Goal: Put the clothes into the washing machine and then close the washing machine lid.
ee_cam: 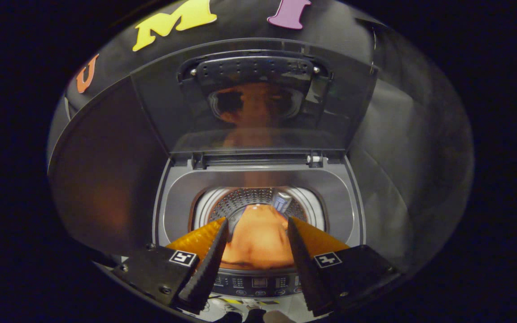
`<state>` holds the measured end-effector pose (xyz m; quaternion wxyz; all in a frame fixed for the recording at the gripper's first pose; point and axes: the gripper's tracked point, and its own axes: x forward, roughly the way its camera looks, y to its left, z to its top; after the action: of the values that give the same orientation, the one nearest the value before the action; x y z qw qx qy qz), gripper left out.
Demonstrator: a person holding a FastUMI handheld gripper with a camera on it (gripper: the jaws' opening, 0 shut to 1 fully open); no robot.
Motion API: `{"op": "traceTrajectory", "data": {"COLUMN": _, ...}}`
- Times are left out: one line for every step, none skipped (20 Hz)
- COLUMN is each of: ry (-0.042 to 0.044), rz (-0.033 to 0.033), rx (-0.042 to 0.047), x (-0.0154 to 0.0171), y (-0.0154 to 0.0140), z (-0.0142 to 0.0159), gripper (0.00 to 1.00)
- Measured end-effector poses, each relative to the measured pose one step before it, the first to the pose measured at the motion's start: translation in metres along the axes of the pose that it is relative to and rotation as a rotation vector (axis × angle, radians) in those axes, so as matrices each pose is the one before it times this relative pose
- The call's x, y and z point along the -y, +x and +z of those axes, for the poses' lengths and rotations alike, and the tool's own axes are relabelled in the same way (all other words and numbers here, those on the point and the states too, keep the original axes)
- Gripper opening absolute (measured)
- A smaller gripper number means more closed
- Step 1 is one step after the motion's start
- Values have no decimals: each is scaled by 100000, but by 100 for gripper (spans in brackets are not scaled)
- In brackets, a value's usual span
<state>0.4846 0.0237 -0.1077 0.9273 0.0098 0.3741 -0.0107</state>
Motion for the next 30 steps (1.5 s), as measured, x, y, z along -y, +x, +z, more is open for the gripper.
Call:
{"op": "traceTrajectory", "data": {"ry": -136, "rz": -416, "rx": 459, "x": 40, "y": -6, "z": -67, "gripper": 81}}
{"op": "traceTrajectory", "data": {"ry": -378, "rz": -510, "rx": 178, "x": 42, "y": -160, "z": 5, "gripper": 81}}
{"op": "traceTrajectory", "data": {"ry": -345, "rz": -354, "rx": 362, "x": 108, "y": -112, "z": 61, "gripper": 81}}
{"op": "traceTrajectory", "data": {"ry": -305, "rz": -365, "rx": 429, "x": 70, "y": -139, "z": 47, "gripper": 81}}
{"op": "traceTrajectory", "data": {"ry": -276, "rz": -400, "rx": 343, "x": 181, "y": -168, "z": 41, "gripper": 81}}
{"op": "traceTrajectory", "data": {"ry": -236, "rz": -452, "rx": 424, "x": 51, "y": -96, "z": -6, "gripper": 81}}
{"op": "traceTrajectory", "data": {"ry": -182, "rz": -328, "rx": 434, "x": 125, "y": -217, "z": 33, "gripper": 81}}
{"op": "traceTrajectory", "data": {"ry": -174, "rz": -372, "rx": 916, "x": 124, "y": -166, "z": 163, "gripper": 81}}
{"op": "traceTrajectory", "data": {"ry": 30, "rz": -468, "rx": 1564, "x": 141, "y": -283, "z": 233, "gripper": 81}}
{"op": "traceTrajectory", "data": {"ry": -37, "rz": -733, "rx": 2130, "x": 164, "y": -471, "z": 450, "gripper": 81}}
{"op": "traceTrajectory", "data": {"ry": -652, "rz": -919, "rx": 1603, "x": 233, "y": -355, "z": 415, "gripper": 81}}
{"op": "traceTrajectory", "data": {"ry": -764, "rz": -478, "rx": 1392, "x": 130, "y": -341, "z": 355, "gripper": 81}}
{"op": "traceTrajectory", "data": {"ry": -523, "rz": -276, "rx": 1570, "x": 66, "y": -542, "z": 529, "gripper": 81}}
{"op": "traceTrajectory", "data": {"ry": -457, "rz": -224, "rx": 1567, "x": 84, "y": -372, "z": 434, "gripper": 81}}
{"op": "traceTrajectory", "data": {"ry": -52, "rz": -221, "rx": 1981, "x": 74, "y": -590, "z": 688, "gripper": 81}}
{"op": "traceTrajectory", "data": {"ry": -48, "rz": -72, "rx": 2227, "x": 62, "y": -649, "z": 773, "gripper": 81}}
{"op": "traceTrajectory", "data": {"ry": 79, "rz": -367, "rx": 2463, "x": 82, "y": -652, "z": 886, "gripper": 81}}
{"op": "traceTrajectory", "data": {"ry": 292, "rz": -129, "rx": 2731, "x": 27, "y": -532, "z": 896, "gripper": 81}}
{"op": "traceTrajectory", "data": {"ry": 192, "rz": 106, "rx": 2492, "x": -57, "y": -611, "z": 939, "gripper": 81}}
{"op": "traceTrajectory", "data": {"ry": 388, "rz": 385, "rx": 2329, "x": -105, "y": -586, "z": 1013, "gripper": 81}}
{"op": "traceTrajectory", "data": {"ry": 710, "rz": 438, "rx": 2475, "x": -76, "y": -590, "z": 1065, "gripper": 81}}
{"op": "traceTrajectory", "data": {"ry": 700, "rz": 291, "rx": 2404, "x": -95, "y": -514, "z": 1045, "gripper": 81}}
{"op": "traceTrajectory", "data": {"ry": 558, "rz": 144, "rx": 1910, "x": -62, "y": -408, "z": 1099, "gripper": 81}}
{"op": "traceTrajectory", "data": {"ry": 517, "rz": 260, "rx": 2101, "x": -95, "y": -263, "z": 982, "gripper": 81}}
{"op": "traceTrajectory", "data": {"ry": 385, "rz": 176, "rx": 2094, "x": -44, "y": -330, "z": 1038, "gripper": 81}}
{"op": "traceTrajectory", "data": {"ry": 348, "rz": 394, "rx": 1993, "x": -173, "y": -321, "z": 906, "gripper": 81}}
{"op": "traceTrajectory", "data": {"ry": -34, "rz": 466, "rx": 1544, "x": -168, "y": -361, "z": 954, "gripper": 81}}
{"op": "traceTrajectory", "data": {"ry": -426, "rz": 475, "rx": 1736, "x": -164, "y": -151, "z": 861, "gripper": 81}}
{"op": "traceTrajectory", "data": {"ry": -623, "rz": 287, "rx": 1709, "x": -140, "y": -186, "z": 837, "gripper": 81}}
{"op": "traceTrajectory", "data": {"ry": -834, "rz": 164, "rx": 1766, "x": -153, "y": -117, "z": 901, "gripper": 81}}
